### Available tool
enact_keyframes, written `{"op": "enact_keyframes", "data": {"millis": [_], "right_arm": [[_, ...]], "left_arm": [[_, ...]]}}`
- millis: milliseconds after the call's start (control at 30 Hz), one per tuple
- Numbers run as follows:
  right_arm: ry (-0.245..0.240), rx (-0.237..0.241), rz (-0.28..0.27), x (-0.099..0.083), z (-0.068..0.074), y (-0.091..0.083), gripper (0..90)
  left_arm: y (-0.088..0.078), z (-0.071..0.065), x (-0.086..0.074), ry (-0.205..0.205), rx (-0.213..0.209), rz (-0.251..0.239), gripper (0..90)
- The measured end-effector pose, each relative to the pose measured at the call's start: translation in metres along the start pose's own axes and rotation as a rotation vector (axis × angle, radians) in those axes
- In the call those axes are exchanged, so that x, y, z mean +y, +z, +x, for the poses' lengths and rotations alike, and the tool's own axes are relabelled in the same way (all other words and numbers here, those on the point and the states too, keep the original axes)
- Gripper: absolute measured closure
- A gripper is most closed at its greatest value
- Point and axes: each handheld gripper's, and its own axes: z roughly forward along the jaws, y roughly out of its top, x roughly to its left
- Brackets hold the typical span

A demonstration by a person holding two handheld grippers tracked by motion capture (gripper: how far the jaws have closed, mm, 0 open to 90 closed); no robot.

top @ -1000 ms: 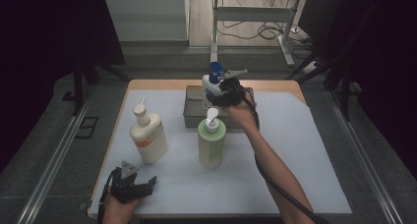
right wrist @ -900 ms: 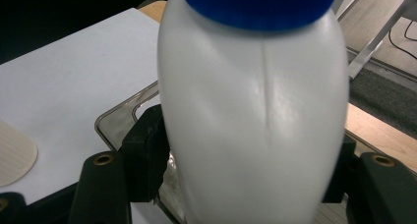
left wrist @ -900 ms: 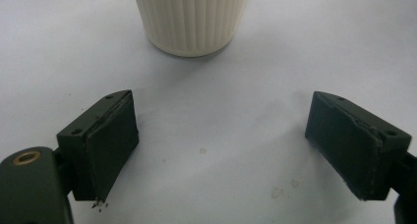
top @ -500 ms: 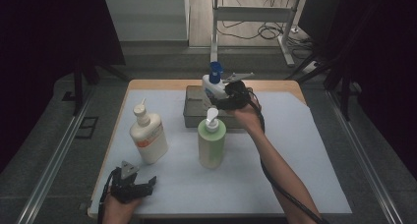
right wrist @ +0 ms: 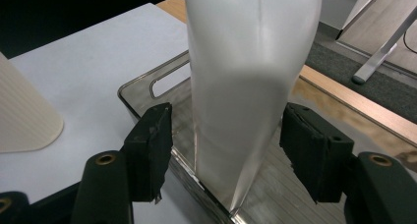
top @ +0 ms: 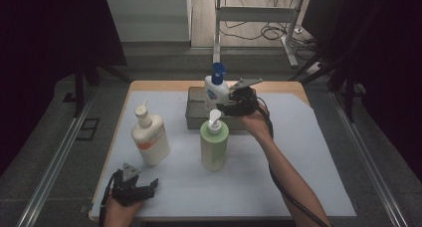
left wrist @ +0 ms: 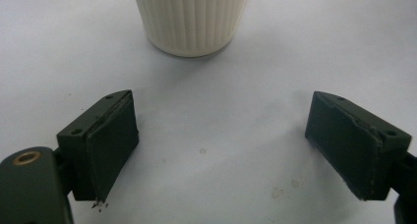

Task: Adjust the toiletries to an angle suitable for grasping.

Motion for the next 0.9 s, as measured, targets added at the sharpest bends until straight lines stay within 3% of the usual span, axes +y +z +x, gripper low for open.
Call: {"op": "enact_keyframes", "data": {"millis": [567, 900], "right_arm": [[0.038, 0.006, 0.011, -0.015, -0.005, -0.015, 45.6], [0.070, -0.032, 0.035, -0.024, -0.012, -0.017, 64.0]], "left_arm": [[0.000, 0.000, 0.000, -0.001, 0.001, 0.000, 12.1], [0.000, 0.000, 0.000, -0.001, 0.001, 0.000, 12.1]]}}
